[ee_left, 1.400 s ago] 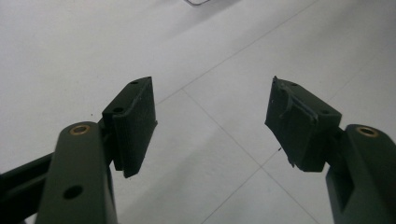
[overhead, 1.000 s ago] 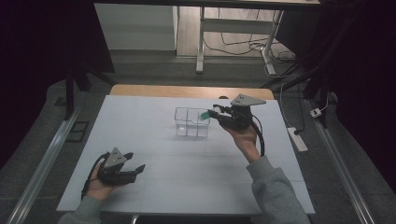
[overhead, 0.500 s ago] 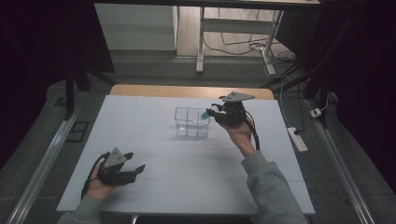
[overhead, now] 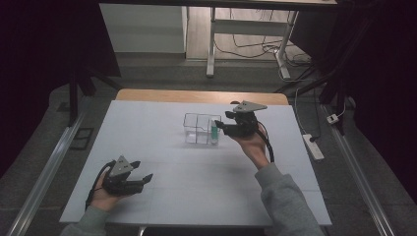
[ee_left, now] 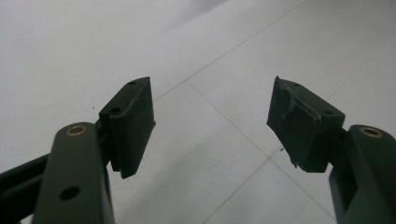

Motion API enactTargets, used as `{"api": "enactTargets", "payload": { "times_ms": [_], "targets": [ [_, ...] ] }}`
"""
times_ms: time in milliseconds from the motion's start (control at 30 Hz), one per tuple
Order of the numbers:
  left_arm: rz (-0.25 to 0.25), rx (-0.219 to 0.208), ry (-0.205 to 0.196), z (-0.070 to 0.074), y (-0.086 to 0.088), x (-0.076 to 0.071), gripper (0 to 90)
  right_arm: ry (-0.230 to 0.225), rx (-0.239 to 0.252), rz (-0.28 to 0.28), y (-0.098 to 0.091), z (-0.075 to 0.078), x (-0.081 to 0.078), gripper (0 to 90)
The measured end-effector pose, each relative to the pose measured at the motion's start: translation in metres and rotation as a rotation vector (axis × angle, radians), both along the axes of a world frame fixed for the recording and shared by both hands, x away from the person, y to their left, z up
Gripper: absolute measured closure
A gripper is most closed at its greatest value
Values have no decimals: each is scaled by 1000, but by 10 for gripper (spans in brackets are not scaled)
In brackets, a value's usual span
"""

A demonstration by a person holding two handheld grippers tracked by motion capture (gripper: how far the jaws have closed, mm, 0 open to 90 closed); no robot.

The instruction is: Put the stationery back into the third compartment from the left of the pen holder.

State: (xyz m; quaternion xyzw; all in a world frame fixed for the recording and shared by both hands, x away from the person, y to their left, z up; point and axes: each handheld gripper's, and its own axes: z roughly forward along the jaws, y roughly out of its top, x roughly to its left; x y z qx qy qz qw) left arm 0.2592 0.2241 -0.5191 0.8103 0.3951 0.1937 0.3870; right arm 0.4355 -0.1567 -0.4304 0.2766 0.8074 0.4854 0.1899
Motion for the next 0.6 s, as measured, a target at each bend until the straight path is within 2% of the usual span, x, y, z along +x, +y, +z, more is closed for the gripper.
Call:
{"api": "enactTargets", "payload": {
  "times_ms": [133,233,300,500,600],
  "targets": [
    [-2,1,-1,0,0,0,314,15,24,15,-7,-6,-9,410],
    [-1,3,0,0,0,0,313,22,15,14,-12,-11,-17,409],
    [-1,5,1,-1,0,0,313,31,27,18,-17,-15,-22,410],
    [-1,6,1,-1,-1,0,312,56,24,18,-35,-26,-35,410],
    [1,6,0,-1,-1,0,312,58,7,16,-45,-31,-43,410]
  ]
}}
